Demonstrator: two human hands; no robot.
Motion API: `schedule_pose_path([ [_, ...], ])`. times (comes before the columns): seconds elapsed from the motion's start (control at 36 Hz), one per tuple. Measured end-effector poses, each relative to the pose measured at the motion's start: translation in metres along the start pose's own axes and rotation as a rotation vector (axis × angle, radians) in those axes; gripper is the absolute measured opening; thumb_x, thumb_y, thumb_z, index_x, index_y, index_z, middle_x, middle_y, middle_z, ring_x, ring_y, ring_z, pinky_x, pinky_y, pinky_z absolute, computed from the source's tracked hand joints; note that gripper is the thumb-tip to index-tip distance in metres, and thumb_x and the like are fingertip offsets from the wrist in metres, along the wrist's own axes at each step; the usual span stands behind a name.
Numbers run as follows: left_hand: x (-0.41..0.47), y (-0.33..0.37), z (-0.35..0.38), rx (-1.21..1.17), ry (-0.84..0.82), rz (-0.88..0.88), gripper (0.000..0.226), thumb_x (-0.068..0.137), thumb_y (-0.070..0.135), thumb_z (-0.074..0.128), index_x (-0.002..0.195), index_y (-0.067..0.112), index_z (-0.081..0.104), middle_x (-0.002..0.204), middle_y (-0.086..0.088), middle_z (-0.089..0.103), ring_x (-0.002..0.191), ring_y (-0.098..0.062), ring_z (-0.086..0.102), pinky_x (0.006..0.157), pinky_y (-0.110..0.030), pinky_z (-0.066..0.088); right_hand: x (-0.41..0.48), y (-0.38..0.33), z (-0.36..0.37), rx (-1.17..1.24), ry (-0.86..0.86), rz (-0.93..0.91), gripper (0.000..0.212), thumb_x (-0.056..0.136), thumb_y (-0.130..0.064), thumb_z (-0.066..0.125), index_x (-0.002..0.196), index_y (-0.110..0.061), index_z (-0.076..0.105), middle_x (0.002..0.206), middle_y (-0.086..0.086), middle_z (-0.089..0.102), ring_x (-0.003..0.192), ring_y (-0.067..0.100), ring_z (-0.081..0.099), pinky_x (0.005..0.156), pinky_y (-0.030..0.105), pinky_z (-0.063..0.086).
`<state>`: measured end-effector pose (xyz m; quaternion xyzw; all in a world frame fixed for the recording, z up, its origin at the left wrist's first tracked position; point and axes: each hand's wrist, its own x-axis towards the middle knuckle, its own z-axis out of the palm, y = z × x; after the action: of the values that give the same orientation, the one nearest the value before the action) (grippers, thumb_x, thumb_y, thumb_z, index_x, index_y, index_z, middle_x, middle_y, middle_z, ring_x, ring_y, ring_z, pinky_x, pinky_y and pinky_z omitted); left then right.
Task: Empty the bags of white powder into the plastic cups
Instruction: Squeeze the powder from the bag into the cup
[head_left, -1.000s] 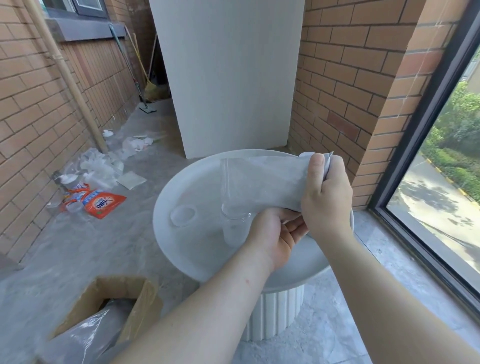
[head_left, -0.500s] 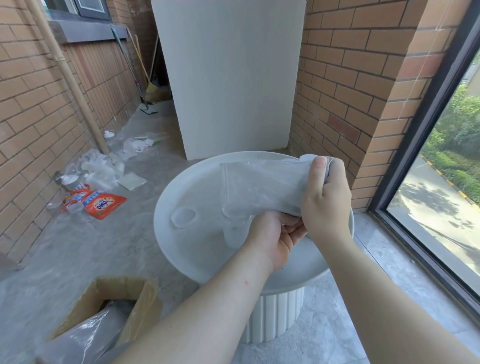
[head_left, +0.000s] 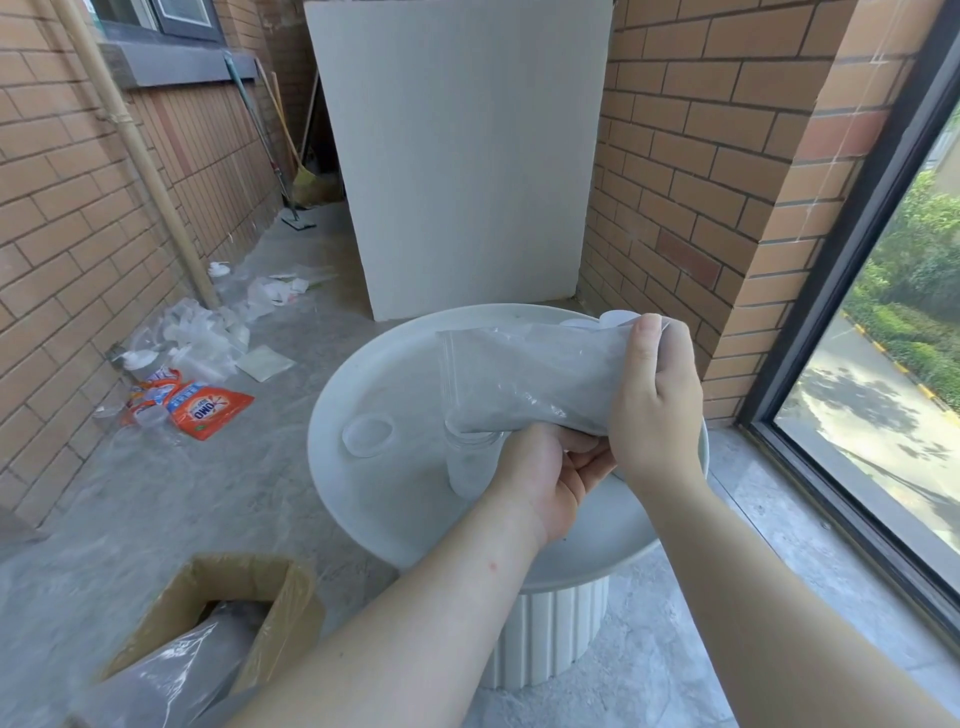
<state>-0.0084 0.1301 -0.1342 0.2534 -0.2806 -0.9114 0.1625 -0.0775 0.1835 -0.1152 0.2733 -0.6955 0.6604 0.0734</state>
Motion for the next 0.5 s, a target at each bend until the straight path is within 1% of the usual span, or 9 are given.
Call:
schedule_pose_path([
  [0.06,-0.0005,0.0003,0.0001,0.005,0.003,0.0,0.046,0.082,-0.021,0.031,0.089,0.001,0.071,0.079,-0.01,0.075,0.065,-0.02,0.073,0.062,-0.028,0.059,0.0003,0.0002,0.0001,0.001,-0.002,-0.002,0.03,0.11,-0.037,0.031,0.089,-0.026,0.049,0.082,-0.015,0.052,0.079,-0.007,0.049,0.071,0.007,0.035],
  [0.14,-0.0014,0.001,0.0002,0.004,0.001,-0.002,0.046,0.082,-0.021,0.032,0.09,0.002,0.071,0.08,-0.01,0.075,0.066,-0.02,0.073,0.063,-0.029,0.06,0.0004,0.0017,-0.0006,0.012,-0.005,-0.002,0.034,0.11,-0.038,0.03,0.095,-0.019,0.054,0.087,-0.012,0.056,0.083,-0.006,0.05,0.072,0.007,0.036],
  [0.19,-0.0022,0.0015,0.0005,0.003,0.0,-0.003,0.046,0.082,-0.021,0.032,0.09,0.001,0.071,0.079,-0.01,0.075,0.065,-0.02,0.072,0.063,-0.029,0.06,0.0001,0.0022,-0.0011,0.033,-0.005,-0.016,0.039,0.109,-0.039,0.029,0.101,-0.015,0.059,0.093,-0.011,0.061,0.089,-0.004,0.053,0.077,0.01,0.038],
  [0.25,-0.0029,0.002,0.0007,0.004,-0.002,-0.002,0.045,0.082,-0.02,0.032,0.091,0.001,0.071,0.079,-0.009,0.074,0.064,-0.02,0.072,0.063,-0.029,0.06,-0.0002,0.0022,-0.0015,0.056,0.0,-0.027,0.045,0.107,-0.043,0.026,0.104,-0.017,0.062,0.097,-0.015,0.064,0.095,-0.004,0.055,0.082,0.013,0.04],
  [0.31,-0.0026,0.0024,0.0007,0.002,-0.001,-0.001,0.044,0.082,-0.02,0.032,0.093,0.0,0.07,0.079,-0.01,0.074,0.064,-0.02,0.072,0.063,-0.029,0.06,-0.0002,0.0017,-0.0022,0.077,0.008,-0.013,0.051,0.104,-0.049,0.022,0.105,-0.022,0.065,0.1,-0.017,0.066,0.1,-0.002,0.058,0.087,0.02,0.043],
  [0.39,-0.0031,0.0031,0.0015,-0.005,0.0,0.005,0.042,0.084,-0.02,0.031,0.094,-0.002,0.068,0.074,-0.01,0.073,0.058,-0.02,0.07,0.063,-0.029,0.06,0.0011,0.0018,-0.0033,0.123,0.03,0.037,0.058,0.102,-0.053,0.02,0.104,-0.024,0.07,0.101,-0.014,0.07,0.103,0.005,0.062,0.093,0.034,0.049],
  [0.44,-0.0047,0.0033,0.0029,-0.001,-0.004,0.012,0.041,0.084,-0.02,0.031,0.093,-0.003,0.067,0.069,-0.01,0.071,0.053,-0.019,0.068,0.063,-0.029,0.061,0.0025,0.0028,-0.0039,0.169,0.06,0.071,0.056,0.103,-0.048,0.022,0.102,-0.024,0.073,0.101,-0.014,0.072,0.105,0.009,0.064,0.096,0.042,0.05],
  [0.5,-0.0056,0.0035,0.0035,-0.001,-0.007,0.015,0.04,0.085,-0.02,0.03,0.093,-0.004,0.066,0.067,-0.011,0.07,0.051,-0.019,0.067,0.062,-0.029,0.061,0.0035,0.0037,-0.0044,0.209,0.077,0.083,0.05,0.103,-0.037,0.027,0.101,-0.022,0.074,0.103,-0.01,0.074,0.105,0.013,0.065,0.096,0.047,0.051],
])
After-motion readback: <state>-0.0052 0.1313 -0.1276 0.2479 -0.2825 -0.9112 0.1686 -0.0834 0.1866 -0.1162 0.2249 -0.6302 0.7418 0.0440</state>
